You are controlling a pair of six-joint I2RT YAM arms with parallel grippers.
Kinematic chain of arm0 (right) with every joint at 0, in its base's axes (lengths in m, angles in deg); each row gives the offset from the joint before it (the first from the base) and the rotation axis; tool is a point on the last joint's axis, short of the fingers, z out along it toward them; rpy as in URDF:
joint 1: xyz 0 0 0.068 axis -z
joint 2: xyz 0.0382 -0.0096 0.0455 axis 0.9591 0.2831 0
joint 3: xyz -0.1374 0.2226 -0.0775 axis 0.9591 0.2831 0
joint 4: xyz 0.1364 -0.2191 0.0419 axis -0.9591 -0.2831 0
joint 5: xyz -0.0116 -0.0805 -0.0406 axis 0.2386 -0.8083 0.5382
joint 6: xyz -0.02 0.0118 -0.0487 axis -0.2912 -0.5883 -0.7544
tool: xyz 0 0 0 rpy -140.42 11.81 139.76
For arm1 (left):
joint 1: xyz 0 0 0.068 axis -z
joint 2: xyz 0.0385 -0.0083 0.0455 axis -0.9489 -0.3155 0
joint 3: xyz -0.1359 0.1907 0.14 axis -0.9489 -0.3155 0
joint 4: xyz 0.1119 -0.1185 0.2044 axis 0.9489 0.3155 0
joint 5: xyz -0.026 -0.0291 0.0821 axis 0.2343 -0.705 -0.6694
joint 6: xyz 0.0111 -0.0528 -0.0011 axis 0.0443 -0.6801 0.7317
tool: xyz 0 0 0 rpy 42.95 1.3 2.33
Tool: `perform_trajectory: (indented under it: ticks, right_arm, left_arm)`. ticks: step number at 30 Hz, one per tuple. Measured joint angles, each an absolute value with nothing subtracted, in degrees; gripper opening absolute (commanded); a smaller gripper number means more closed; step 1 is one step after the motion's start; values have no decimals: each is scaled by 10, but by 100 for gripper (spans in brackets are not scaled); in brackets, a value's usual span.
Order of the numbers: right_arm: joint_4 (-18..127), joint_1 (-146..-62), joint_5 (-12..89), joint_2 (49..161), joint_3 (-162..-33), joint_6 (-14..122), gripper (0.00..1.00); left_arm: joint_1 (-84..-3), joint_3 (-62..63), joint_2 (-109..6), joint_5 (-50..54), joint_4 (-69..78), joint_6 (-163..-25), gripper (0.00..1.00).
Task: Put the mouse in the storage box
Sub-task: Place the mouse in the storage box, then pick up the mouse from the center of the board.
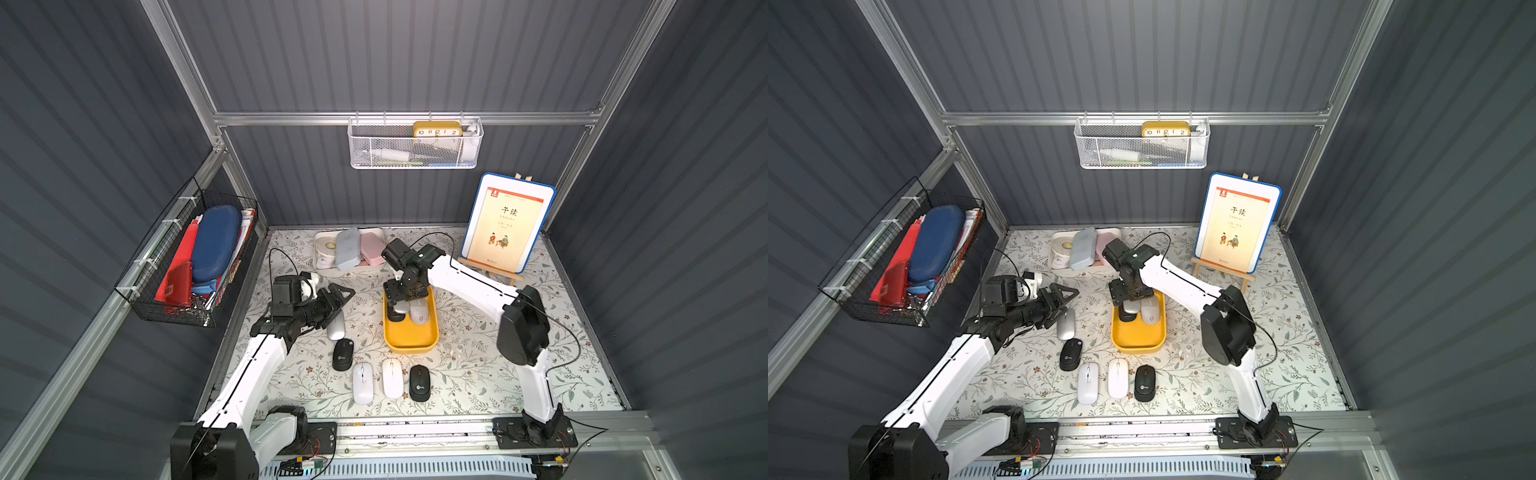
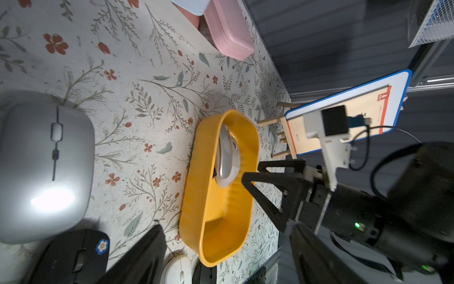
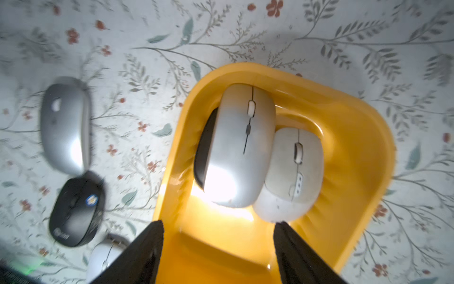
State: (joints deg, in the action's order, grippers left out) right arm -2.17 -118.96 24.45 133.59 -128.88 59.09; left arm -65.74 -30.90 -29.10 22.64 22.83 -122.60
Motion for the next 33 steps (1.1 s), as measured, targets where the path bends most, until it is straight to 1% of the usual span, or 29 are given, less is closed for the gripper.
perform_trajectory:
  ticks: [3,6,9,12,15,17,26,33]
  right_arm:
    - [0,-1213,235,1229,-1207,599,77]
    - [8,-1231,241,1139,-1110,620,76]
    - [1,-1261,238,1097,-1020,652,78]
    - [-2,-1311,249,1088,-940,694,81]
    - [1,-1355,267,1088,-885,739,82]
    - [10,-1370,277,1087,-864,768,82]
    - [86,-1386,288,1091,-827,885,82]
    - [90,-1386,278,1149,-835,912,80]
  left_arm:
    - [-631,-321,-257,235,229,-1227,83]
    - [-572,-344,-217,224,237,-1238,82]
    - [-506,-357,-199,203,265,-1251,81]
    - [-478,-367,-185,180,291,-1262,82]
    - [-475,-378,-169,169,300,-1273,82]
    - [-475,-379,-166,166,300,-1279,82]
    - [-475,-379,-171,162,290,-1288,83]
    - [-475,-400,-182,168,270,-1291,83]
